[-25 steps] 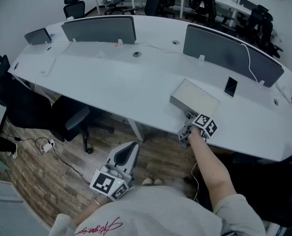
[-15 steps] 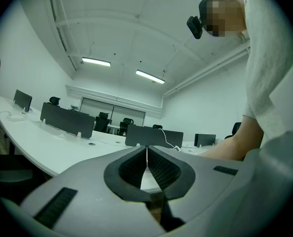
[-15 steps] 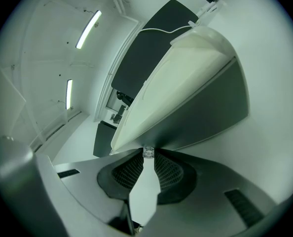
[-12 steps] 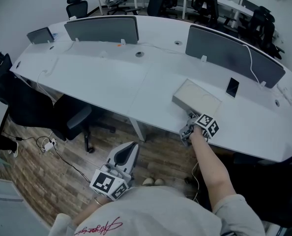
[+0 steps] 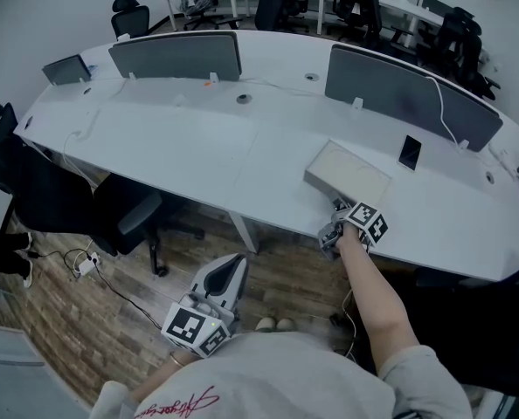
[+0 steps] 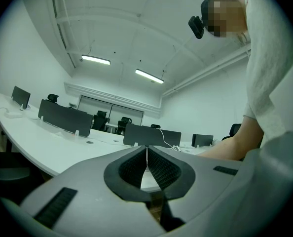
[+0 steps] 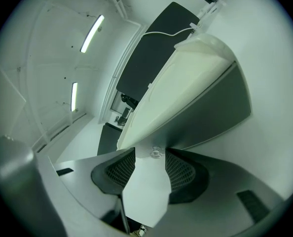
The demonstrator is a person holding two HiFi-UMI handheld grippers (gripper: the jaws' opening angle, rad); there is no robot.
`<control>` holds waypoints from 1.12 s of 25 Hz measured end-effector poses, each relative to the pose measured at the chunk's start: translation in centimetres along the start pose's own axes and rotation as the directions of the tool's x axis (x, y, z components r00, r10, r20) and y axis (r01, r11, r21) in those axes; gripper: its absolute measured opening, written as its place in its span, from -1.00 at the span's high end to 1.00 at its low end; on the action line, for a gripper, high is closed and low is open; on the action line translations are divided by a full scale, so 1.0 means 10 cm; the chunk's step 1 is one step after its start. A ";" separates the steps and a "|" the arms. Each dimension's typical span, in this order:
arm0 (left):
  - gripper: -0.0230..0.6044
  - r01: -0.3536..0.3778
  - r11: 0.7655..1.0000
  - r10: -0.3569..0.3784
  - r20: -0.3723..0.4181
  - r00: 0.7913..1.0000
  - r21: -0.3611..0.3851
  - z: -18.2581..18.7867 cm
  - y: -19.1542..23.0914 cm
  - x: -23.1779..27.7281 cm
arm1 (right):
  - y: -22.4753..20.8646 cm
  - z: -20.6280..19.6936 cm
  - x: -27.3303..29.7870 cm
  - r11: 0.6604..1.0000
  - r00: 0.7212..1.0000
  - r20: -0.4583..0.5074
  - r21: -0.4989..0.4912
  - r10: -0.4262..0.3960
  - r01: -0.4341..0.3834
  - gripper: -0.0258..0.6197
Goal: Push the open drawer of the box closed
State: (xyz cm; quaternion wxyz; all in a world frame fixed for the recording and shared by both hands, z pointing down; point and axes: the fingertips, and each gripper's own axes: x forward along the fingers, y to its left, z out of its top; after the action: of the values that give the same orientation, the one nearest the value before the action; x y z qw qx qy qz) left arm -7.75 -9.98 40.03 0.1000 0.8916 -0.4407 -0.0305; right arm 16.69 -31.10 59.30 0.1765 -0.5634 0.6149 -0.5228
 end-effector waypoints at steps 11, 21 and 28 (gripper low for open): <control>0.87 0.106 0.994 -0.106 0.002 0.994 -0.009 -0.01 -0.15 0.25 | 0.35 -0.21 -0.55 0.975 0.989 -0.033 -0.167 0.141 -0.145 0.34; 0.87 0.257 0.966 -0.257 -0.001 0.966 0.008 0.00 -0.54 0.54 | 1.32 -0.31 -1.68 0.728 0.940 0.042 -0.645 0.338 -0.233 0.35; 0.87 0.320 0.947 -0.320 0.001 0.947 0.021 0.01 -0.73 0.65 | 1.68 -0.35 -2.25 0.566 0.907 0.115 -0.810 0.406 -0.150 0.64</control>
State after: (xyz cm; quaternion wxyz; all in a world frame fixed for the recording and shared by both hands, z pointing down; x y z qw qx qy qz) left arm 1.95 -10.83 38.61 0.0834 0.9522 -0.2907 -0.0439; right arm 12.13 -12.80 38.14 0.0805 -0.5474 0.8294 -0.0768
